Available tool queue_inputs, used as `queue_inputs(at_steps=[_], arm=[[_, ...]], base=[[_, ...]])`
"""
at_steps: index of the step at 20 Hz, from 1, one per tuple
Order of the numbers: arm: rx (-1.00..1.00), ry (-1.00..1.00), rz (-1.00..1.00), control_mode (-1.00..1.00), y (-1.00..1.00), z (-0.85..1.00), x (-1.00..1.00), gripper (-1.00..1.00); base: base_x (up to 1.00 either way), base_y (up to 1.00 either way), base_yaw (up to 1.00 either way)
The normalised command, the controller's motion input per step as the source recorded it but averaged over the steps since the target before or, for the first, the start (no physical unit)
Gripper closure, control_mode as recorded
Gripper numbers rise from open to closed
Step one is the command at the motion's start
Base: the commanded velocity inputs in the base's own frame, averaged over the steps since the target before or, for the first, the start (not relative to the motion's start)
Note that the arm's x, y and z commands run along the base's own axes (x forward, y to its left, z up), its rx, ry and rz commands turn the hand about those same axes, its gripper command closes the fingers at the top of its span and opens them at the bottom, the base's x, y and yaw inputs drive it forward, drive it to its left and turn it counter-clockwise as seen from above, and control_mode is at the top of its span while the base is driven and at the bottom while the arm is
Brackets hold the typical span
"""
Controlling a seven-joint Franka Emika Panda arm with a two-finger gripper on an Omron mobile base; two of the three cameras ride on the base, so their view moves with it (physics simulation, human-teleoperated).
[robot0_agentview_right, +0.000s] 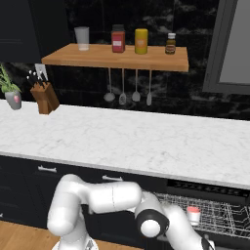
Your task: Pick up the cup and bowl from the counter, place them in the dishwasher, and close the dishwasher door.
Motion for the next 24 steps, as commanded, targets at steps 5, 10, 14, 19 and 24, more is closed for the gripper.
queue_inputs(at_steps=[5,10,14,19,24], arm=[[0.00,0.00,-0.02,-1.00,0.09,-0.03,1.00,-1.00],[0.00,0.00,-0.02,-1.00,0.07,-0.11,1.00,-1.00],[0.00,0.00,-0.01,-1.00,0.10,-0.15,1.00,-1.00],[0.00,0.00,0.00,-1.00,0.09,-0.19,1.00,-1.00],[0.00,0.00,0.00,-1.00,0.05,-0.19,1.00,-1.00]], base=[[0.00,0.00,0.00],[0.00,0.00,0.00],[0.00,0.00,0.00],[0.00,0.00,0.00],[0.00,0.00,0.00]])
